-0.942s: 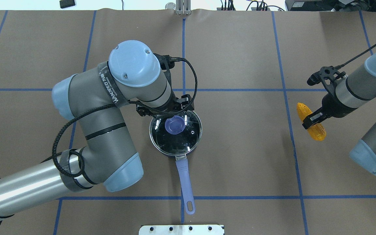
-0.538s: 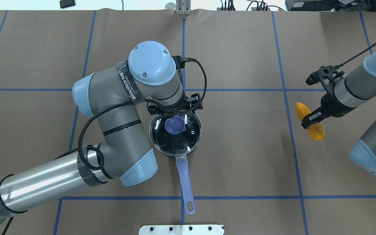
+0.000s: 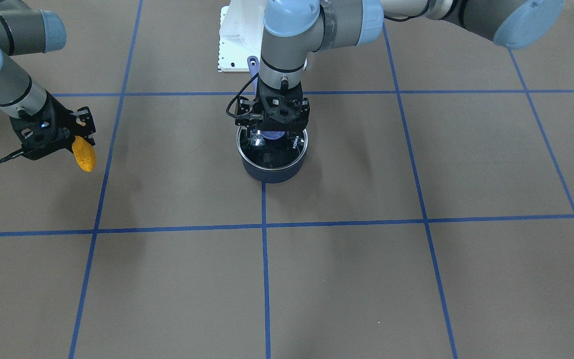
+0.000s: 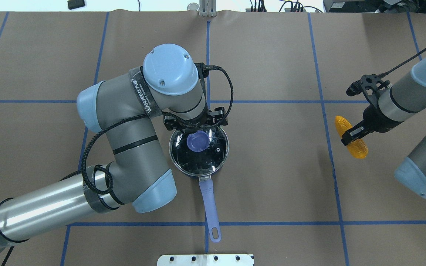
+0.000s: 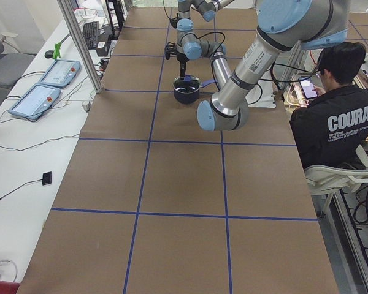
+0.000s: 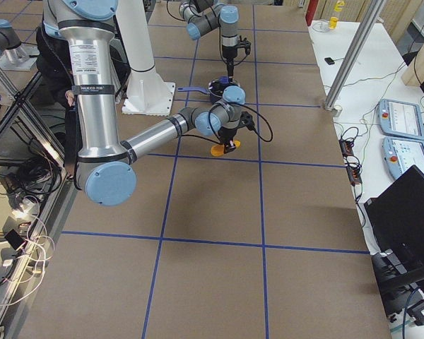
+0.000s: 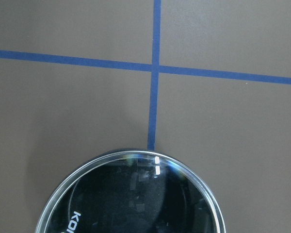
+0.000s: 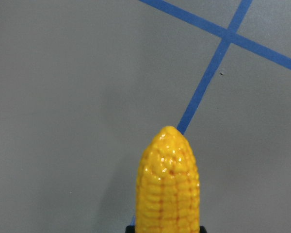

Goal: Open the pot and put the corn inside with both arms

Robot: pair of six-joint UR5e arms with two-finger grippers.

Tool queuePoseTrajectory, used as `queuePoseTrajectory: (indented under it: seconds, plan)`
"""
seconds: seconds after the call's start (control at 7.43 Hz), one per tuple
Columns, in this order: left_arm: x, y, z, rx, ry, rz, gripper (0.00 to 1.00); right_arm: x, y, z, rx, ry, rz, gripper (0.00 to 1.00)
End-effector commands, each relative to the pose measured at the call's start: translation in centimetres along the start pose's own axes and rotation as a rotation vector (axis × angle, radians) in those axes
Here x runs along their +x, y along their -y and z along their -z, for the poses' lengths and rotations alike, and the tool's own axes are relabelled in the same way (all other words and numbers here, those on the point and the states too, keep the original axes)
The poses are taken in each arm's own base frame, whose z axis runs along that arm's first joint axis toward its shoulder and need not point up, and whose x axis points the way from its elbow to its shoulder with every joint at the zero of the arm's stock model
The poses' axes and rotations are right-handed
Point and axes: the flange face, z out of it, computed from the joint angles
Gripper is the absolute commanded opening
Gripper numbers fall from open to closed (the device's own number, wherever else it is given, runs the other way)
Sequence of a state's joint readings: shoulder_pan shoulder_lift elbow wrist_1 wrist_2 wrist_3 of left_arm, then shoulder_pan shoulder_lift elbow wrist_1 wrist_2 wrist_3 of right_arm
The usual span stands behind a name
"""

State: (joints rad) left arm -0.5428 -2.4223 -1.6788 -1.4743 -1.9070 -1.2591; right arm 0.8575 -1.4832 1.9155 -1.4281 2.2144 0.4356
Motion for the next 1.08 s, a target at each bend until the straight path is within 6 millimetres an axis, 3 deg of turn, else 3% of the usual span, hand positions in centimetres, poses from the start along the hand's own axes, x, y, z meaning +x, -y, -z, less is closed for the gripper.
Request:
queuePoseTrajectory:
  seconds: [0.0,0.54,0.94]
  plan:
    - [-0.3,-0.2,0.0,-0.008,0.023,-0.011,0.97,-0.1,0.0,-0.1,-0.001,0.001,0.001,0.41]
    - [0.5,-2.1,-1.6,-0.036,0.033,-0.022,0.97,-0.1,0.0,0.0,0.000,0.002,0.002,0.41]
    - [0.3,-2.1,-2.4,-0.042,0.045,-0.026,0.92,-0.2,0.0,-0.1,-0.001,0.002,0.003,0.41]
